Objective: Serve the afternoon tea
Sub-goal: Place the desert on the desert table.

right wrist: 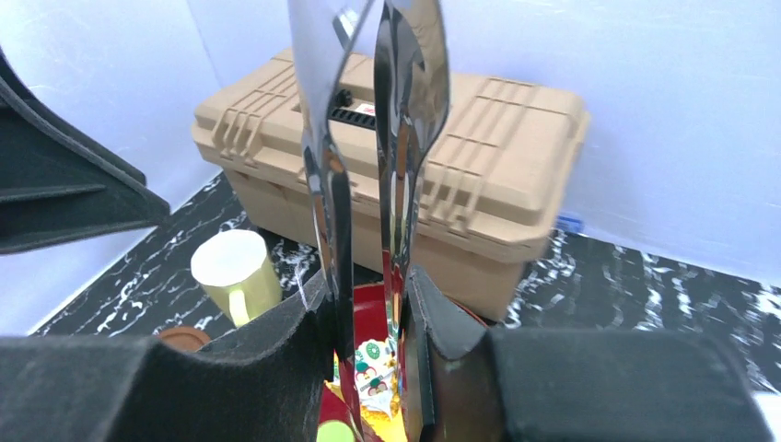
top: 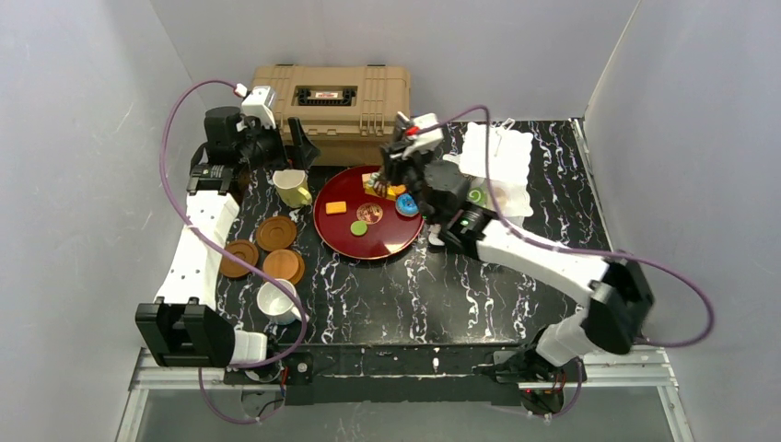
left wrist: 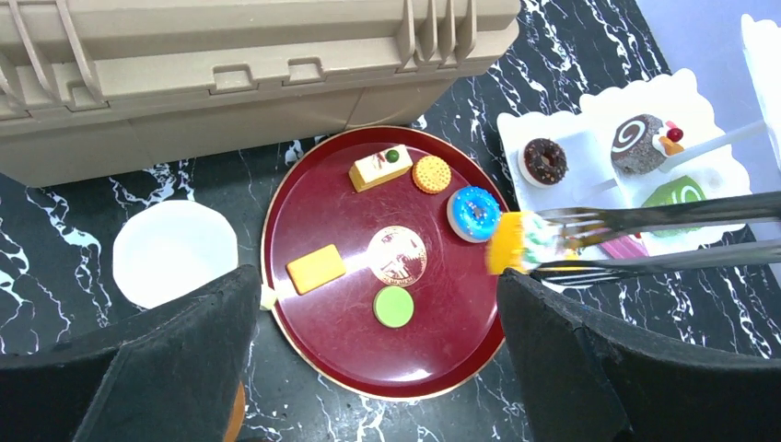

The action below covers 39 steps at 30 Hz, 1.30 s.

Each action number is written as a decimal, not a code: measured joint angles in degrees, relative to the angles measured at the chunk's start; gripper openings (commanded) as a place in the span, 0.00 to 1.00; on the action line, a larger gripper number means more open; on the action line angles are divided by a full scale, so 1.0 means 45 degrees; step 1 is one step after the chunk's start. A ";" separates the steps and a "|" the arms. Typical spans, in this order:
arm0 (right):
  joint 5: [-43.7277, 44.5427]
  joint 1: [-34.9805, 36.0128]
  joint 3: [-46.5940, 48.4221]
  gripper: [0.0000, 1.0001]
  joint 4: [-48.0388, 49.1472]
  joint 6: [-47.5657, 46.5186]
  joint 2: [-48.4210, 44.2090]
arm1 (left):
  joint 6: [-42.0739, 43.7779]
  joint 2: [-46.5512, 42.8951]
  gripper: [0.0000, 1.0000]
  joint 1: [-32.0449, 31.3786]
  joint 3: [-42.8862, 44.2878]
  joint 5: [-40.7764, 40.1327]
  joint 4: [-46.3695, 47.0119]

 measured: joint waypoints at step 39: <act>0.7723 -0.0452 -0.3706 0.31 -0.7019 -0.2239 -0.9311 | 0.0131 -0.0330 0.98 0.0000 0.0112 0.0165 -0.0355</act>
